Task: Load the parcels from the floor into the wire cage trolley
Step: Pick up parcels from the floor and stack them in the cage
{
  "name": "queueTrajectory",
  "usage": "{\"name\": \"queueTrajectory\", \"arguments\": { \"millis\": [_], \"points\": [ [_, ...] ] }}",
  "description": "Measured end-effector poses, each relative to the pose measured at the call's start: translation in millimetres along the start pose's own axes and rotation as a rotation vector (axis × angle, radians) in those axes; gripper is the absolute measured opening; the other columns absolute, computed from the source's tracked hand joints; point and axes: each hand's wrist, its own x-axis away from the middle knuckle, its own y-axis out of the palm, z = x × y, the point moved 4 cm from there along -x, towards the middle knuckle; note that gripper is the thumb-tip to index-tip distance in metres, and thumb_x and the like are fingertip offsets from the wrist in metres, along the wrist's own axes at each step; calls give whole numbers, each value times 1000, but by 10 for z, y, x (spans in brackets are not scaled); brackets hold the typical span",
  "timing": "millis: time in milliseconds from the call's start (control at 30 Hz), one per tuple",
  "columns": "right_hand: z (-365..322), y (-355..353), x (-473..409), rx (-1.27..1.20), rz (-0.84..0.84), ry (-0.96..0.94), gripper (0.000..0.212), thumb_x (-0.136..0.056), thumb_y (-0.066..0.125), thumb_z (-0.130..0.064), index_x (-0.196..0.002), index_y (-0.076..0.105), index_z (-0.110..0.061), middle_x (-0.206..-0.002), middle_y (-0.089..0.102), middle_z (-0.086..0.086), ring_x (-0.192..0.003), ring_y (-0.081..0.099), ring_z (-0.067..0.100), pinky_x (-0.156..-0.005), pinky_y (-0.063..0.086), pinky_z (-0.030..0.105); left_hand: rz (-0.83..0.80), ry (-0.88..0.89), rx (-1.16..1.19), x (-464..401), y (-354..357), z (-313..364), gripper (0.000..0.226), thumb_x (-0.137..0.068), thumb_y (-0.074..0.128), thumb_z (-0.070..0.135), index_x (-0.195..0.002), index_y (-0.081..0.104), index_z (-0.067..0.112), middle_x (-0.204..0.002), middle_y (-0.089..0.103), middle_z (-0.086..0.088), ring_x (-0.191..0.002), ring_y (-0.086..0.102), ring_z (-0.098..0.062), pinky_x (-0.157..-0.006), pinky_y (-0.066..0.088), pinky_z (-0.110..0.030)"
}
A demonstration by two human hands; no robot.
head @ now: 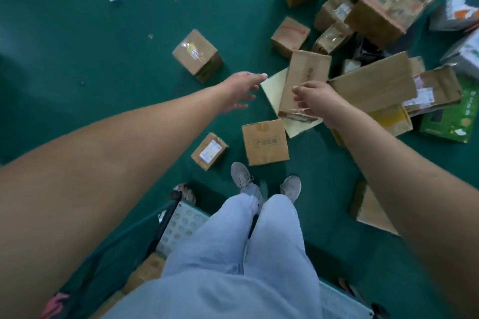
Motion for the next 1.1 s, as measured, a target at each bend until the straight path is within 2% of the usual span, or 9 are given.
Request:
{"name": "queueTrajectory", "arguments": {
  "millis": [100,267,433,533,800,900,967,1033,1100],
  "points": [
    [191,185,-427,35,-32,24,34,-105,55,-31,-132,61,-12,-117,67,5,-94,63,16,-75,53,28,43,-62,-11,-395,-56,-260,56,-99,59,51,-147,46,26,-144,54,2,-126,55,-19,-111,45,-45],
    [805,603,-1359,107,-113,77,35,-103,55,-33,-132,61,-14,-116,68,4,-107,65,21,-98,55,40,105,-125,17,-1242,-77,-898,62,-98,58,54,-151,42,26,-150,51,1,-131,53,-20,-110,45,-44],
    [1418,897,-2026,197,-155,142,36,-102,57,-33,-132,62,-14,-123,65,3,-107,61,20,-88,53,36,135,-177,-7,-1980,69,-1590,67,-96,59,57,-153,40,26,-158,42,3,-138,47,-21,-113,40,-47],
    [1728,1049,-2442,231,-140,158,38,-103,55,-33,-137,59,-17,-130,60,2,-114,57,22,-93,52,37,147,-200,-2,-2476,161,-1984,70,-97,58,57,-155,37,25,-161,38,1,-144,40,-26,-115,37,-51],
    [2441,1448,-3241,185,-90,287,54,-103,57,-36,-147,41,-10,-136,53,2,-118,51,26,-97,46,44,175,-346,148,-3455,422,-2785,97,-94,55,66,-164,-1,27,-170,15,-9,-153,22,-40,-119,27,-61],
    [2660,1570,-3373,137,-85,363,32,-104,54,-38,-124,50,-12,-114,62,4,-104,56,24,-95,46,42,148,-400,210,-3650,484,-2979,81,-96,55,62,-158,25,19,-152,46,-11,-137,43,-36,-110,36,-55],
    [2739,1621,-3398,108,-89,398,29,-103,55,-40,-118,51,-15,-103,64,3,-97,58,24,-100,47,46,117,-428,243,-3690,515,-3069,55,-100,51,58,-137,51,18,-121,62,-6,-119,51,-31,-109,34,-52],
    [2745,1659,-3384,75,-93,402,32,-101,58,-42,-120,53,-17,-100,64,3,-91,58,22,-98,47,46,88,-435,259,-3677,524,-3082,41,-101,48,59,-112,59,21,-99,64,-2,-100,54,-25,-110,31,-52],
    [2687,1686,-3346,48,-101,390,30,-101,58,-42,-119,54,-18,-98,64,1,-86,58,18,-86,46,40,77,-434,307,-3609,497,-3068,53,-93,51,67,-117,60,21,-107,69,-4,-98,59,-25,-98,37,-49]
  ]
}}
